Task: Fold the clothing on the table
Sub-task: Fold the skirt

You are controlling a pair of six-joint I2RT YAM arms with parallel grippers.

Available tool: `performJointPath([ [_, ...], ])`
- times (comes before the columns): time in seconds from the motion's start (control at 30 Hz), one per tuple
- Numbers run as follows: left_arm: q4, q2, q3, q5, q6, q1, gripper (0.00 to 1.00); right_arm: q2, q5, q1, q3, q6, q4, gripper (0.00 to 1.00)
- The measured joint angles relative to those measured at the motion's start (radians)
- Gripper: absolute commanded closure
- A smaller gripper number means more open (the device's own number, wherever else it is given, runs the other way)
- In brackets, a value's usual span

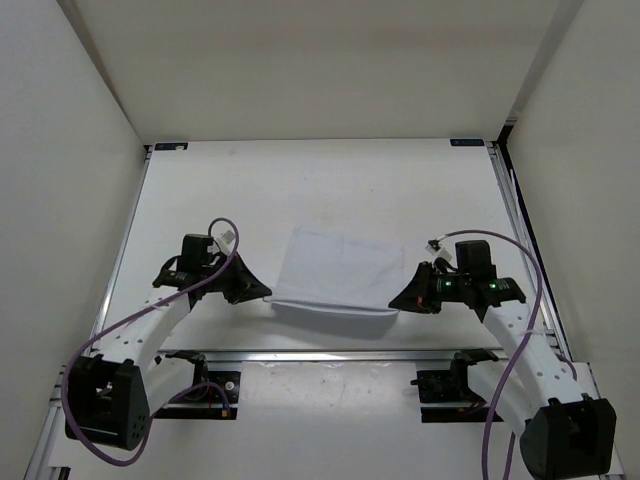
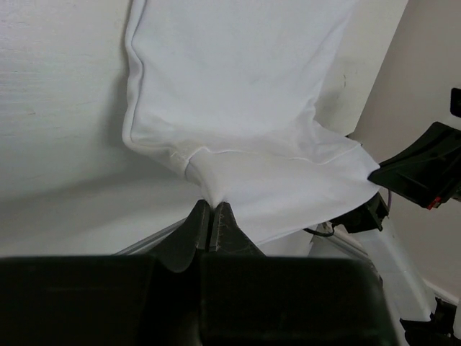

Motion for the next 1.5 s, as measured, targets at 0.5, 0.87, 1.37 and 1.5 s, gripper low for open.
performJointPath([
  [0.5, 0.070, 0.183, 0.197, 0.040, -0.096, -0.017, 1.00, 0.029, 0.021, -0.004, 0.015, 0.049, -0.066, 1.00],
  [0.87, 0.224, 0.441, 0.356, 0.008, -0.163, -0.117, 1.00, 0.110, 0.034, -0.077, 0.051, 0.079, -0.052, 1.00],
  [1.37, 0.242, 0.557, 0.438, -0.067, -0.166, -0.095, 1.00, 0.369, 0.032, -0.156, 0.178, 0.112, 0.160, 0.98],
  [1.5, 0.245, 0.595, 0.445, -0.080, -0.166, -0.089, 1.00, 0.465, 0.035, -0.163, 0.243, 0.105, 0.187, 1.00],
])
